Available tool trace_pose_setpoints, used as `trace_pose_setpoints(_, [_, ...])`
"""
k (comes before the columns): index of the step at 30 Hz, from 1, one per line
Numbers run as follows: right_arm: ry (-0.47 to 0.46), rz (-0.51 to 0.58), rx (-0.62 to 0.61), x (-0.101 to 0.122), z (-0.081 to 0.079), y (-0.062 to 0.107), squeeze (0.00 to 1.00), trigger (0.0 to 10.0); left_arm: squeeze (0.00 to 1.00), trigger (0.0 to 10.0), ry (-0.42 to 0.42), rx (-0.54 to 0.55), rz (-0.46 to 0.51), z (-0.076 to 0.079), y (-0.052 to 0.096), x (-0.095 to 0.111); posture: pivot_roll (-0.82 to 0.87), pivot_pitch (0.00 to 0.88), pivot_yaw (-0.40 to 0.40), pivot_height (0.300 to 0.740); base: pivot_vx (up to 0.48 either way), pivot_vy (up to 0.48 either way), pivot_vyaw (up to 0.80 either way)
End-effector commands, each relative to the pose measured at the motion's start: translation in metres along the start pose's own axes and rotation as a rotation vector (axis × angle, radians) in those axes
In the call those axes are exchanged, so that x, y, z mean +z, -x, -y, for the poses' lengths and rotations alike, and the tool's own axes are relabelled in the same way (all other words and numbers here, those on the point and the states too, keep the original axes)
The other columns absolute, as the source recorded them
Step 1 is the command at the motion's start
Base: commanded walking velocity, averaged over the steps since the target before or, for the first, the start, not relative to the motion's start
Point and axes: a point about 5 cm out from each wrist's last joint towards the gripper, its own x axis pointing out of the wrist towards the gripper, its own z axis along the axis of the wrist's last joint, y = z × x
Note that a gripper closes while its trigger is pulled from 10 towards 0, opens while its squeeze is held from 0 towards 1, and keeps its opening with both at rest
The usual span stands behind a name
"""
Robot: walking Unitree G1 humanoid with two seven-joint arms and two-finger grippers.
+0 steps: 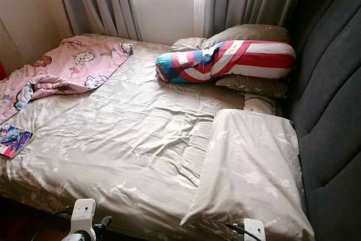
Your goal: Clean up the room
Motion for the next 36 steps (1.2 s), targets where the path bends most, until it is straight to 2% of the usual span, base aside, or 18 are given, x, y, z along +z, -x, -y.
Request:
trace_pose_setpoints(1, [-0.016,-0.007,-0.011,-0.0015,0.0035,0.0005,0.00,10.0,0.00,10.0,-0.007,0.005,-0.021,-0.0007,0.0004,-0.0030,0.03,0.000,-0.029,0.740,0.000,0.349,0.00])
trace_pose_setpoints(36, [-0.012,-0.005,0.006,0.0001,0.0010,0.0000,0.00,10.0,0.00,10.0,-0.004,0.020,-0.040,-0.0029,0.0019,-0.0076,0.03,0.000,-0.033,0.740,0.000,0.360,0.00])
